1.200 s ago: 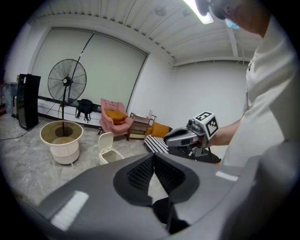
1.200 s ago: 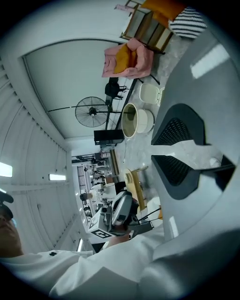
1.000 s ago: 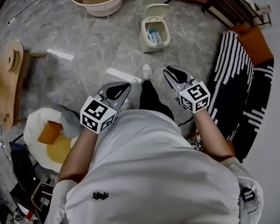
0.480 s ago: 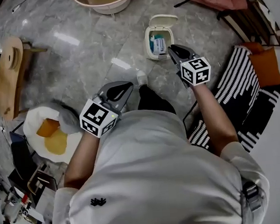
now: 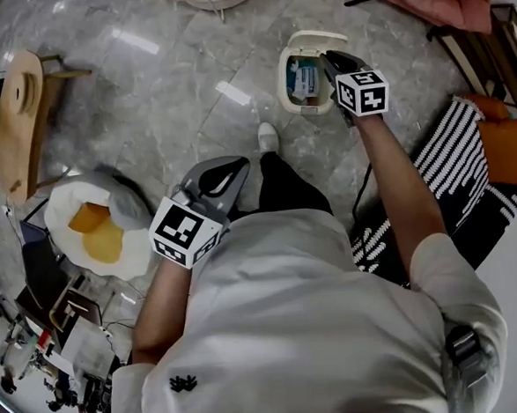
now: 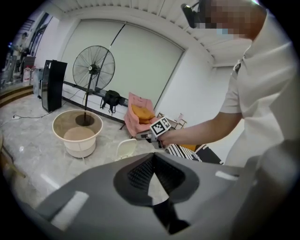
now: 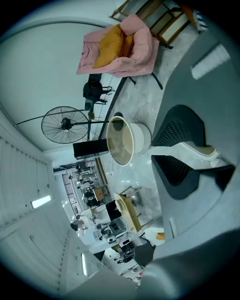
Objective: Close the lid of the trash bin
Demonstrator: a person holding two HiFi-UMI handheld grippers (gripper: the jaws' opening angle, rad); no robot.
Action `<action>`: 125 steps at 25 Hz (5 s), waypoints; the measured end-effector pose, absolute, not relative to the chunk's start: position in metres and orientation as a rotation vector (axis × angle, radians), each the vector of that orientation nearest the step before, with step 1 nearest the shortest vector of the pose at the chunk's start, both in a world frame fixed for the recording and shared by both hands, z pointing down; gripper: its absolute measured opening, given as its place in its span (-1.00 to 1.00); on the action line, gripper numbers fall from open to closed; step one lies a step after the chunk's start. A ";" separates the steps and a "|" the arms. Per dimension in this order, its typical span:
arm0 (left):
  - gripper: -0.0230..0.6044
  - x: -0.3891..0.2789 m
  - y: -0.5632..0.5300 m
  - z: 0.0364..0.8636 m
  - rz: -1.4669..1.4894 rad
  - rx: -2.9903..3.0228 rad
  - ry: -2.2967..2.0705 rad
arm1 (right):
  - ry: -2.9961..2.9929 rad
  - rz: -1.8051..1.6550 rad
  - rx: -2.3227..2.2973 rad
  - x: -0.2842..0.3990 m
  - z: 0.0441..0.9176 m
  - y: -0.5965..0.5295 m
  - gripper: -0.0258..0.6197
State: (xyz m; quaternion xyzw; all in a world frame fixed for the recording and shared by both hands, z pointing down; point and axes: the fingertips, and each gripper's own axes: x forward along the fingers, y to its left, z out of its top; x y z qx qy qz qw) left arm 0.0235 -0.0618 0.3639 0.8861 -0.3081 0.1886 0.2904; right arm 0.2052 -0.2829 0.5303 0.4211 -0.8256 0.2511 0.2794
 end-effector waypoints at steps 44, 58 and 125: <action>-0.75 0.023 -0.106 0.405 0.552 2.246 -0.839 | -1.939 0.943 1.256 0.249 0.670 -0.396 -0.74; -0.75 0.025 -0.090 0.404 0.552 2.276 -0.790 | -1.929 0.977 1.281 0.251 0.673 -0.355 -0.75; -0.75 0.031 -0.038 0.446 0.628 2.188 -0.652 | -1.682 1.109 1.138 0.254 0.824 -0.167 -0.77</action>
